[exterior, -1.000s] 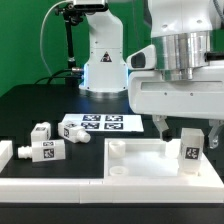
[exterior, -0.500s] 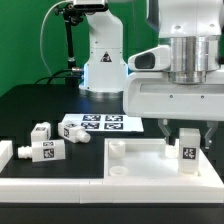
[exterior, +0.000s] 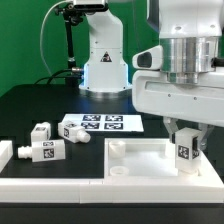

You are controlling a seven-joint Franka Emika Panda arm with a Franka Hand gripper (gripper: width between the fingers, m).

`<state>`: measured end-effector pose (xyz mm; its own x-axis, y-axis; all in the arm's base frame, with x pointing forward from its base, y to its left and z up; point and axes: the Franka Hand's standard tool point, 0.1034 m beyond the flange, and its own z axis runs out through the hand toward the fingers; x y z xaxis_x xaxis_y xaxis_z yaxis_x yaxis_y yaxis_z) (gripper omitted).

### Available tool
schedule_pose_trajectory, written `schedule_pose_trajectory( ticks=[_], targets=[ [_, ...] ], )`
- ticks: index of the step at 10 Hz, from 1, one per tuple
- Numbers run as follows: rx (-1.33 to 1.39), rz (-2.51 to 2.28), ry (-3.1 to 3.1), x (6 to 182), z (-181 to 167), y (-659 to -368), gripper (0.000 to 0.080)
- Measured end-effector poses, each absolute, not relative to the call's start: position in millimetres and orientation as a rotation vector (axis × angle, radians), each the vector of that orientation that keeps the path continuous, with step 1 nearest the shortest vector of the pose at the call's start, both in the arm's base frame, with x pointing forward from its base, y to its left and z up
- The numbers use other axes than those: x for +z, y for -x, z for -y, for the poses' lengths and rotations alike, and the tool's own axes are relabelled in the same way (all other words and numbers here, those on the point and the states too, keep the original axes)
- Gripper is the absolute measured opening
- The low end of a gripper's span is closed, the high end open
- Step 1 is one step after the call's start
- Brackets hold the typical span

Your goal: Assemble one leg

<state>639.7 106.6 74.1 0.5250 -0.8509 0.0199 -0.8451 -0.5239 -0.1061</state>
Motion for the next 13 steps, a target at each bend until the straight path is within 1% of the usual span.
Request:
schedule_pose_trajectory(
  ticks=[2,4,5,6,7,8,9,10,11,13],
  targets=[
    [-0.046,-1.976,2.297,73.8,-107.4,-638.6,0.0284],
    [0.014,-2.230,2.001,73.5,-109.3,-638.8,0.0285],
    [0.011,-2.207,2.027,73.3,-109.4,-638.6,0.0372],
    [0.009,-2.180,2.056,73.3,-109.4,-638.6,0.0372],
    [0.001,-2.133,2.111,73.4,-109.0,-638.6,0.0506],
    [-0.046,-1.864,2.351,74.8,-107.7,-641.5,0.0506],
    [-0.097,-1.575,2.541,75.4,-108.3,-644.7,0.0624],
    [-0.106,-1.367,2.657,75.1,-111.5,-644.2,0.0643],
    [-0.104,-1.381,2.650,74.5,-110.8,-644.0,0.0648],
    [-0.128,-1.156,2.772,74.4,-108.4,-644.3,0.0648]
  ],
)
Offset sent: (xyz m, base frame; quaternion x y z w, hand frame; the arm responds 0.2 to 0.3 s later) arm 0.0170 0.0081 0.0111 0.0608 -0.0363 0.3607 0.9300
